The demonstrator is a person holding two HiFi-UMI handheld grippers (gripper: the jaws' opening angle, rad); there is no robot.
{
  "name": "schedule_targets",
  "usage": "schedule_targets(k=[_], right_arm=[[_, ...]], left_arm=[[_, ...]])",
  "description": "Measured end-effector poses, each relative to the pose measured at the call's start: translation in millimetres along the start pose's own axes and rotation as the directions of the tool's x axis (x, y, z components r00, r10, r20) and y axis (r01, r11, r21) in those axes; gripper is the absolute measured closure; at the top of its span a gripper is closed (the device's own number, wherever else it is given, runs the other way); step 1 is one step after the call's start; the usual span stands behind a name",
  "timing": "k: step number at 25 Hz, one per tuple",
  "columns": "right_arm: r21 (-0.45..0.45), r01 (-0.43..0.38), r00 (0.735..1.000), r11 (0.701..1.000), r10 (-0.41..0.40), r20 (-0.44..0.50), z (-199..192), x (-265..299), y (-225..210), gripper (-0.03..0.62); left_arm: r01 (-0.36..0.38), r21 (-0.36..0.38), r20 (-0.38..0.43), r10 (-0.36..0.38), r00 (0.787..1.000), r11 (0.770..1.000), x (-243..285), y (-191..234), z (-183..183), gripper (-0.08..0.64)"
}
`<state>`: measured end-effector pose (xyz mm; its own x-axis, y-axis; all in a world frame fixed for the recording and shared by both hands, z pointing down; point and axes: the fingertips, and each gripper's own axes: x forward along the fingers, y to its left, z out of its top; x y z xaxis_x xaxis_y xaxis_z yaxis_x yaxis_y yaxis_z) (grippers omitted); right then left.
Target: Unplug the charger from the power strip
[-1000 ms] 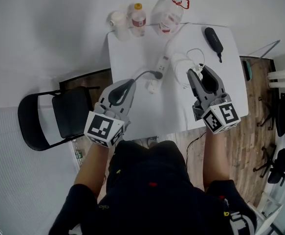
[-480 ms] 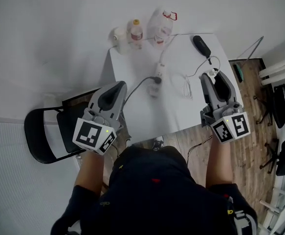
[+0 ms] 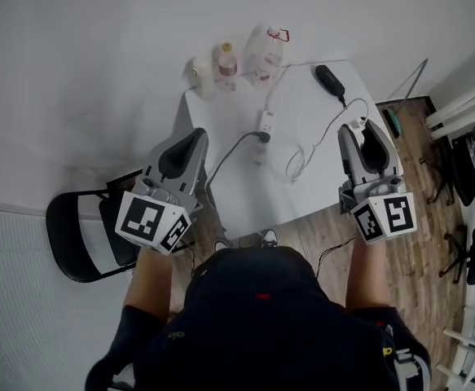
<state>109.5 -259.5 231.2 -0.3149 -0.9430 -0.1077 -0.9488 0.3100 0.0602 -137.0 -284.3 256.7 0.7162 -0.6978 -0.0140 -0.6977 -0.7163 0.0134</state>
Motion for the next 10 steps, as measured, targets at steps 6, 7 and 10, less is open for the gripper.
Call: schedule_targets(k=[6, 7, 10], right_arm=[[-0.018, 0.006, 1.0, 1.0, -0.006, 0.01, 3.8, -7.6, 9.1, 0.42], [-0.015, 0.006, 1.0, 1.0, -0.006, 0.007, 2.9, -7.9, 9.3, 0.42], [-0.011, 0.001, 1.0, 1.0, -0.001, -0.003, 0.3, -6.2, 9.8, 0.42]], left_arm=[[-0.016, 0.021, 0.01, 0.016, 1.0, 1.0, -6.2, 3.1, 4.7, 0.537], [-0.015, 0.017, 0.009, 0.014, 1.0, 1.0, -5.8, 3.7, 5.0, 0.537], [-0.014, 0.013, 0.012, 0.014, 1.0, 1.0, -4.7, 5.1, 6.4, 0.537]])
